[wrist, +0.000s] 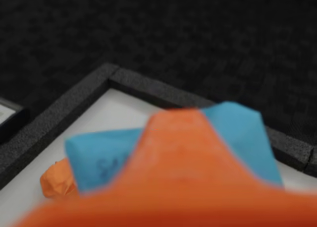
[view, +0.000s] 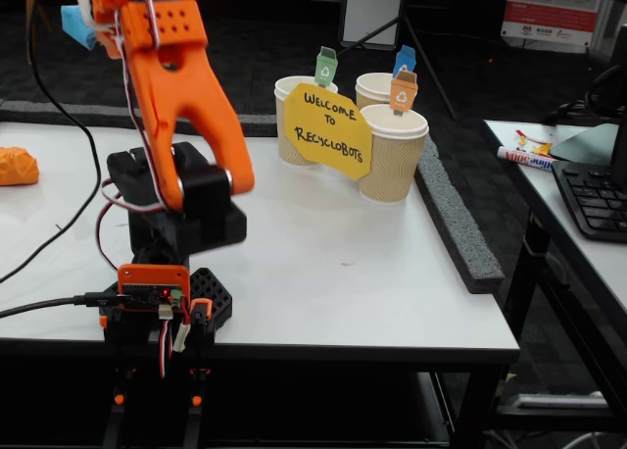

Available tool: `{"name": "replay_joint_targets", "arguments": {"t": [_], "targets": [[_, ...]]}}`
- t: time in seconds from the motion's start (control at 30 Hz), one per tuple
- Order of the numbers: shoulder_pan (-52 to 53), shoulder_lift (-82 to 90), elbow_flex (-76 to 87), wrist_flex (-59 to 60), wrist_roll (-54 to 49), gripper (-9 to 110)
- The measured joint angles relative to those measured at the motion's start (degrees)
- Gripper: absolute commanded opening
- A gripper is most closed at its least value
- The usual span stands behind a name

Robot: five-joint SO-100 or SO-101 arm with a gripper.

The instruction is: Sort rubbish by color.

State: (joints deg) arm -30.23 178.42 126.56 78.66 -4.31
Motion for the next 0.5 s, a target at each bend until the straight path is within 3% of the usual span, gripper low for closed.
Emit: {"name": "replay_joint_targets", "arguments": {"t": [0.33, 0.5], "targets": [[0.26, 1.05, 1.41, 0.79, 0.00, 0], [5.36, 1.05, 2.99, 0.79, 0.00, 0]]}}
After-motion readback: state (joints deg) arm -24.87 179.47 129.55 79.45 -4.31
